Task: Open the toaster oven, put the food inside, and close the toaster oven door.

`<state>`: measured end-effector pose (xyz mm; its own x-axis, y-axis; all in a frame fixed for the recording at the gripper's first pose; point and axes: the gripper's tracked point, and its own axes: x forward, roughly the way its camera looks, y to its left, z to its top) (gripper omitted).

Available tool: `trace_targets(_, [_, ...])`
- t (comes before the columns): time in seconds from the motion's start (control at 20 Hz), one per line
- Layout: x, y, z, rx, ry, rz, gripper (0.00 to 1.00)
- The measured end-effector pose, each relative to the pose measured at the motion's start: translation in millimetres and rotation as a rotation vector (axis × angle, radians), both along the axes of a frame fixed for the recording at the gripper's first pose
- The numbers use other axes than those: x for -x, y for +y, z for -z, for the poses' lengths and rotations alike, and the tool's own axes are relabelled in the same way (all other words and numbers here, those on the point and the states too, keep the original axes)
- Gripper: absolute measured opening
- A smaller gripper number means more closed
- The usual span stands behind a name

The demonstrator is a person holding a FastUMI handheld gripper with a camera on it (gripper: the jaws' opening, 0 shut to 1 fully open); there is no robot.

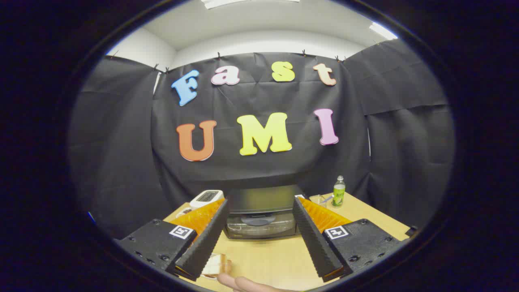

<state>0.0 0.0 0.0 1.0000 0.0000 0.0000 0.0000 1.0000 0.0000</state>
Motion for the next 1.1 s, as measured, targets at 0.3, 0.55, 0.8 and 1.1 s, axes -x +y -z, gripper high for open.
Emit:
trace_targets(0.3, [11, -13, -4, 0.016, -0.013, 0.032, 1.0])
trace_targets(0.55, [9, -15, 4, 0.005, 0.009, 0.018, 1.0])
trace_targets(0.8, [-2, -9, 7, 0.005, 0.011, 0.006, 1.0])
trace_targets(1.1, [-52, 0, 31, 0.059, -0.003, 0.009, 1.0])
